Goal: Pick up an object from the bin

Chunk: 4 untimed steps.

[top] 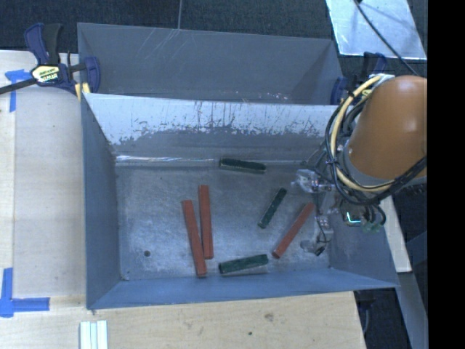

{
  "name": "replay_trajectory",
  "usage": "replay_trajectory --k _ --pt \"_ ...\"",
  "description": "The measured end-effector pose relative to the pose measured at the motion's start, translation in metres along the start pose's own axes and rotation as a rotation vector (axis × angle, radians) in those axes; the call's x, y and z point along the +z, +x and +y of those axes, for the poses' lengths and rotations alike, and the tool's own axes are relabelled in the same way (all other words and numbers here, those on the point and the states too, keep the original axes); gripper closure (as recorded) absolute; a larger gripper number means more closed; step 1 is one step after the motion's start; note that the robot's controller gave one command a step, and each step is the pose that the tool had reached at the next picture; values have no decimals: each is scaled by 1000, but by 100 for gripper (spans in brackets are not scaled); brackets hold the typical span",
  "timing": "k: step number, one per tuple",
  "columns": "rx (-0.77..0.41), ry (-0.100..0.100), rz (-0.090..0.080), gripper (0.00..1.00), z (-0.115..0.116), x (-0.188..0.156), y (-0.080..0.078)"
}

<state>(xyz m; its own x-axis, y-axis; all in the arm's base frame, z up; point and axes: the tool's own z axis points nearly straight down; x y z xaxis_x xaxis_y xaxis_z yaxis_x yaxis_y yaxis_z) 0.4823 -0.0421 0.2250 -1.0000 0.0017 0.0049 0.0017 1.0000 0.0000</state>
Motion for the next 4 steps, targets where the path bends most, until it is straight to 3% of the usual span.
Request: replay_trajectory --k 1,2,3,4 --pt "87 0 -2 0 -22 149 -17" --pt "24 4 -10 0 -71 155 -19" --pt "19 1 -11 100 -67 155 -20" --pt "-313 2 -11 100 -51 154 -52"
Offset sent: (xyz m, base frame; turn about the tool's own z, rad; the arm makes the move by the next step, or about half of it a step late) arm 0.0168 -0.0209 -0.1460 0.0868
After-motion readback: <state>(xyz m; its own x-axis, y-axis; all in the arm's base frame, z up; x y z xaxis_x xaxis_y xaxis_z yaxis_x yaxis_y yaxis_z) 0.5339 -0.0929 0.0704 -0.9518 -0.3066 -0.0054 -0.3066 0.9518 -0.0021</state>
